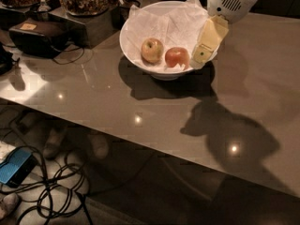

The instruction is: Pick apple from white bowl

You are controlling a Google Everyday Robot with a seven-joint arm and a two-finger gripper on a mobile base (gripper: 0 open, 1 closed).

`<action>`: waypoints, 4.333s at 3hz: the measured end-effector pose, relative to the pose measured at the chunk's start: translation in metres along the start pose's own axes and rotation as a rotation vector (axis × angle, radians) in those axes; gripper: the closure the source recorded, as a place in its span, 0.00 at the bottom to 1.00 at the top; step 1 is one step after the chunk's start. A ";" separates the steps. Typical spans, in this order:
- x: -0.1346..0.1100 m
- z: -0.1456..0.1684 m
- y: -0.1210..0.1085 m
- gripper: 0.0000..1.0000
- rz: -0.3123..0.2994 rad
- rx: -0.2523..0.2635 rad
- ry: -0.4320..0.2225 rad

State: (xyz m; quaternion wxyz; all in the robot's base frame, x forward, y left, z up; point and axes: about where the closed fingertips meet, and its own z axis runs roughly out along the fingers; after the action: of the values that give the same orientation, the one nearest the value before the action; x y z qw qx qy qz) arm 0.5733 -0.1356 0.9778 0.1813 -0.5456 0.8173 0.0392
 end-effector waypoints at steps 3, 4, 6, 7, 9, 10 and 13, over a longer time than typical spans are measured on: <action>-0.037 0.031 -0.036 0.00 0.114 -0.026 -0.031; -0.040 0.037 -0.041 0.00 0.131 -0.020 -0.059; -0.049 0.051 -0.052 0.23 0.155 -0.010 -0.076; -0.050 0.059 -0.054 0.22 0.149 -0.004 -0.067; -0.053 0.081 -0.060 0.12 0.139 0.001 -0.032; -0.053 0.090 -0.063 0.27 0.142 -0.003 -0.018; -0.033 0.102 -0.079 0.29 0.193 0.006 0.015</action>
Offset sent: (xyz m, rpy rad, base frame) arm 0.0719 0.0298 -0.0168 0.0544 0.1271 -0.1501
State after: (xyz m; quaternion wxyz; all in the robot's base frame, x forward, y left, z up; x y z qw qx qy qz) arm 0.6819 -0.1121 0.9043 0.1723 -0.4639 0.8675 0.0500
